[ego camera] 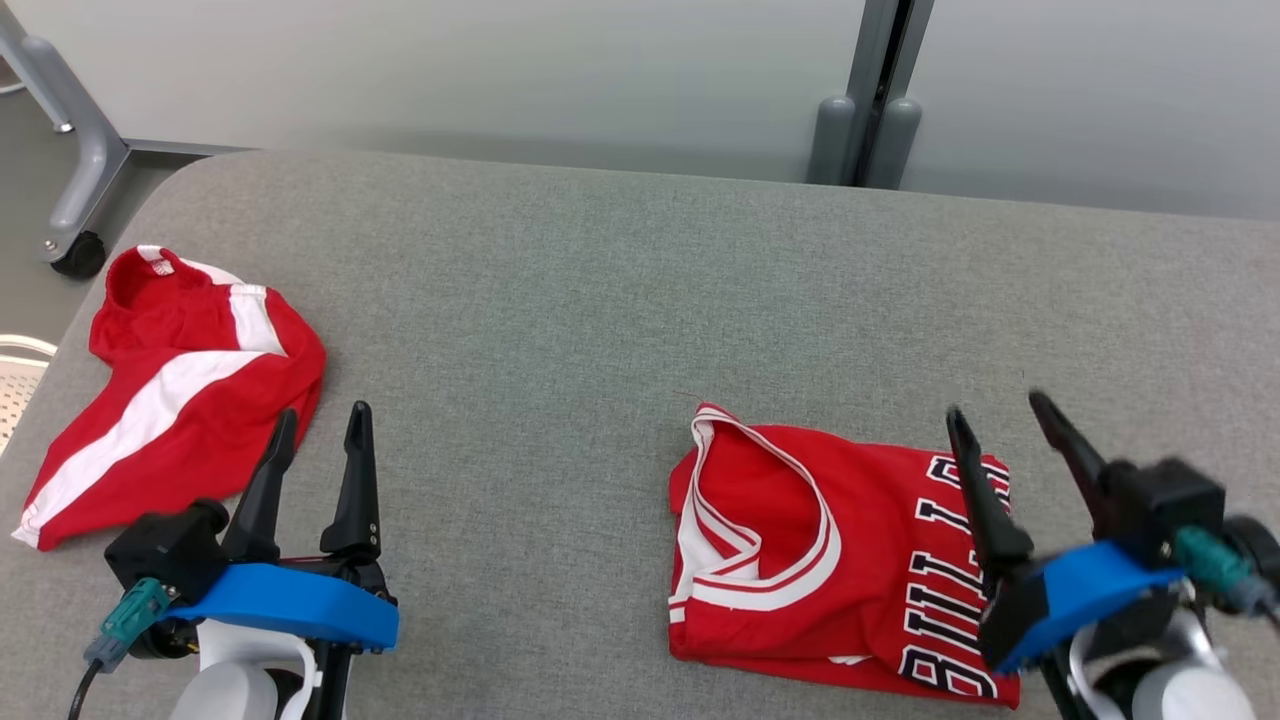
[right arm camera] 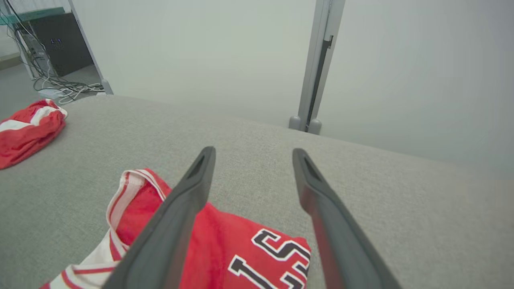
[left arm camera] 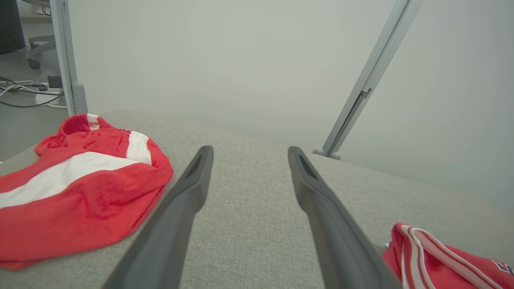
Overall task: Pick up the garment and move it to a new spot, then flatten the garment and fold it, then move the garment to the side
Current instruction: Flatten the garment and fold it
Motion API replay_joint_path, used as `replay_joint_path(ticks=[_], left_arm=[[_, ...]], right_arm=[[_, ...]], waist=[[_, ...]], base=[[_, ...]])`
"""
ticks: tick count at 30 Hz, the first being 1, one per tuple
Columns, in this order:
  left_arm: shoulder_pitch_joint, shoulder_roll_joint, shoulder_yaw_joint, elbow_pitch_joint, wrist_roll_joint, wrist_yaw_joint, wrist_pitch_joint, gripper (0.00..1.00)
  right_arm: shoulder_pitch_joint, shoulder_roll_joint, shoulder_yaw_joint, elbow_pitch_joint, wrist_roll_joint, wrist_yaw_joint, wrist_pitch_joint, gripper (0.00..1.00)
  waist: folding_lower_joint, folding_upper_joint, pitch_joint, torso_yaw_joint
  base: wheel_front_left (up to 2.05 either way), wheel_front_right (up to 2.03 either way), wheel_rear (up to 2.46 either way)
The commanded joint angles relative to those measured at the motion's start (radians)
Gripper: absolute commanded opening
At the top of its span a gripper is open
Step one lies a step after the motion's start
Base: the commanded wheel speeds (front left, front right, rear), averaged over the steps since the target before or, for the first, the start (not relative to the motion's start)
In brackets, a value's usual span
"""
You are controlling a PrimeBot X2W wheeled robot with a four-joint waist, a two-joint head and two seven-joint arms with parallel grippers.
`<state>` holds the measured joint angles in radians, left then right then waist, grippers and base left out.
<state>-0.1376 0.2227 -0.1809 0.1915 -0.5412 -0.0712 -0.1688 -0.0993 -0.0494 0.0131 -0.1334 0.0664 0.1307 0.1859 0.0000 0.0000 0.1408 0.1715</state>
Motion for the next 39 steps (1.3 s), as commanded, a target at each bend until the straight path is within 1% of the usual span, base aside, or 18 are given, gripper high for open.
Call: replay_joint_path(ticks=[1,2,3,4,5,9,17,24,26,28,30,32,34,37,38,39], left_arm=[[0.008,0.002,-0.003,-0.007,-0.002,0.002,-0.001,1.0],[0.008,-0.001,-0.006,-0.011,-0.001,0.006,-0.001,1.0],[0.006,-0.004,-0.008,-0.015,-0.002,0.008,0.001,1.0],[0.003,-0.005,-0.009,-0.018,-0.002,0.01,0.002,1.0],[-0.001,-0.005,-0.01,-0.02,-0.003,0.01,0.004,1.0],[-0.015,-0.008,-0.016,-0.022,-0.004,0.008,0.005,1.0],[-0.028,-0.008,-0.03,-0.006,-0.01,0.003,0.007,1.0],[-0.029,-0.002,-0.035,-0.009,-0.011,0.01,0.009,1.0],[-0.032,0.0,-0.036,-0.009,-0.012,0.008,0.009,1.0],[-0.035,0.001,-0.036,-0.008,-0.013,0.008,0.008,1.0],[-0.035,0.002,-0.037,-0.005,-0.015,0.007,0.005,1.0],[-0.033,0.005,-0.035,-0.003,-0.014,0.009,0.003,1.0],[-0.026,0.009,-0.033,-0.003,-0.014,0.013,0.002,1.0],[-0.012,0.014,-0.03,-0.007,-0.013,0.02,0.002,1.0],[-0.008,0.018,-0.027,-0.008,-0.013,0.022,-0.001,1.0],[-0.004,0.02,-0.026,-0.009,-0.013,0.025,-0.002,1.0]], right_arm=[[0.042,-0.002,-0.01,0.009,-0.03,0.0,-0.023,1.0],[0.07,-0.002,-0.012,0.02,-0.047,0.0,-0.035,1.0],[0.094,-0.002,-0.009,0.037,-0.057,0.0,-0.044,0.58],[0.107,-0.002,-0.004,0.051,-0.061,0.0,-0.058,0.33],[0.118,-0.002,0.004,0.073,-0.064,0.0,-0.069,0.0],[0.114,-0.002,0.067,0.162,-0.064,0.0,-0.11,0.0],[0.025,-0.003,0.261,0.36,-0.019,0.0,-0.128,0.0],[-0.074,-0.003,0.504,0.488,0.019,0.0,-0.11,0.0],[-0.101,-0.002,0.574,0.507,0.058,0.0,-0.105,0.0],[-0.127,-0.003,0.624,0.512,0.113,0.0,-0.117,0.0],[-0.152,-0.004,0.646,0.496,0.18,0.0,-0.139,0.0],[-0.169,-0.003,0.639,0.465,0.256,0.0,-0.168,0.0],[-0.184,-0.004,0.601,0.427,0.293,0.0,-0.2,0.0],[-0.175,-0.004,0.494,0.356,0.301,0.0,-0.243,0.0],[-0.163,-0.004,0.45,0.332,0.288,0.0,-0.255,0.29],[-0.148,-0.004,0.401,0.305,0.273,0.0,-0.265,1.0]], waist=[[0.0,0.0,0.005,0.004],[0.0,0.0,0.008,0.005],[0.0,0.0,0.014,0.006],[0.0,0.0,0.018,0.008],[0.0,0.0,0.022,0.009],[0.0,0.0,0.035,0.016],[0.0,0.0,0.036,0.038],[0.0,0.0,0.04,0.04],[0.0,0.0,0.041,0.039],[0.0,0.0,0.042,0.036],[0.0,0.0,0.041,0.032],[0.0,0.0,0.037,0.025],[0.0,0.0,0.028,0.017],[0.0,0.0,0.007,0.001],[0.0,0.0,-0.003,-0.006],[0.0,0.0,-0.011,-0.012]], base=[[0.0,0.0,0.0],[0.0,0.0,0.0],[0.0,0.0,0.0],[0.0,0.0,0.0],[0.0,0.0,0.0],[0.0,0.0,0.0],[0.0,0.0,0.0],[0.0,0.0,0.0],[0.0,0.0,0.0],[0.0,0.0,0.0],[0.0,0.0,0.0],[0.0,0.0,0.0],[0.0,0.0,0.0],[0.0,0.0,0.0],[0.0,0.0,0.0],[0.0,0.0,0.0]])
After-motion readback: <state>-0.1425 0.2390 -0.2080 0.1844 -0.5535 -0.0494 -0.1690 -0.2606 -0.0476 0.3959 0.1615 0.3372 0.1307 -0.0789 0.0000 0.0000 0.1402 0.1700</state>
